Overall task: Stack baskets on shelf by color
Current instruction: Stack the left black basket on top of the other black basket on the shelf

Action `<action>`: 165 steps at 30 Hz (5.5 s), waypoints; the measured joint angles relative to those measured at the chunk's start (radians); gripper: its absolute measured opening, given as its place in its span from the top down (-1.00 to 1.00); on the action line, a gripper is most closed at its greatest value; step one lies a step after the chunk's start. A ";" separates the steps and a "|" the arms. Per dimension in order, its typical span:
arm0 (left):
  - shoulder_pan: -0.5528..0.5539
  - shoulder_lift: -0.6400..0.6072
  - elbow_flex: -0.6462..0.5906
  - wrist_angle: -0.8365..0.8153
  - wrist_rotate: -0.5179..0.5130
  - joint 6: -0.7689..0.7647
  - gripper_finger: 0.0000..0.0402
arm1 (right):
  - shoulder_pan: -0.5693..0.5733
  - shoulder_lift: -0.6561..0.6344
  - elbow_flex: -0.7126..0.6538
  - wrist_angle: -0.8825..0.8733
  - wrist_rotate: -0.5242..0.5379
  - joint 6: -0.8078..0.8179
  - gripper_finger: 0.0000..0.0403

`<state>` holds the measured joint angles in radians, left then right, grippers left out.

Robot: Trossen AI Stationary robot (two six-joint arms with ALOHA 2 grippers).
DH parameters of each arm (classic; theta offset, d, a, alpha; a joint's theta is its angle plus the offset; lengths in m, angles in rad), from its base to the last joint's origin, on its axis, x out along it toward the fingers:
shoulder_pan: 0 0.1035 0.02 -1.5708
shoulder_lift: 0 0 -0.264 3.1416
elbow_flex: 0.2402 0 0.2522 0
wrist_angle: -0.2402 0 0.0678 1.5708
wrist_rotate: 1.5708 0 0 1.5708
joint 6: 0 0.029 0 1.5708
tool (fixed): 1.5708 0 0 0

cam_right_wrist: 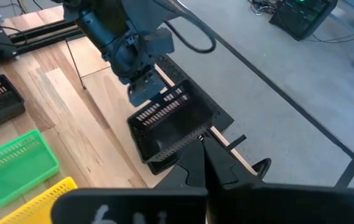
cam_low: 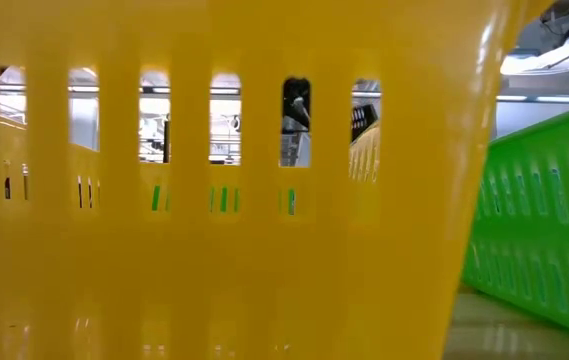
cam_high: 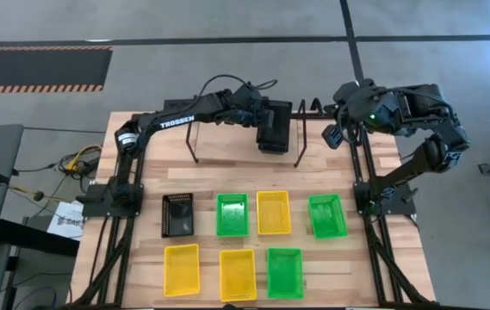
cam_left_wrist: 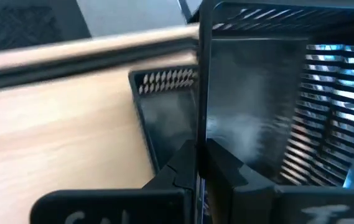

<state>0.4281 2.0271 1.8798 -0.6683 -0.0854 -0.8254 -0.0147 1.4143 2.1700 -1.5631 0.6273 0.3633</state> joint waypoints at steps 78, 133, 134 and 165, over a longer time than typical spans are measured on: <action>-0.113 -0.106 0.409 -0.723 -0.060 0.396 0.45 | 0.001 0.000 0.000 -0.008 -0.028 -0.055 1.00; -1.230 -0.997 -0.971 -0.774 -0.299 -1.113 0.46 | 0.269 0.386 -0.049 -0.006 -0.291 0.596 0.99; -1.229 -1.001 -0.971 -0.769 -0.325 -1.104 0.46 | 0.274 0.364 -0.079 -0.004 -0.291 0.606 0.99; -0.545 -1.136 -0.970 -0.199 -0.469 -0.112 0.61 | 0.236 0.037 -0.893 0.308 -0.262 0.867 1.00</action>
<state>-0.1172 0.8909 0.9096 -0.8673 -0.5541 -0.9379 0.2213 1.4512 1.2768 -1.2549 0.3652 1.2308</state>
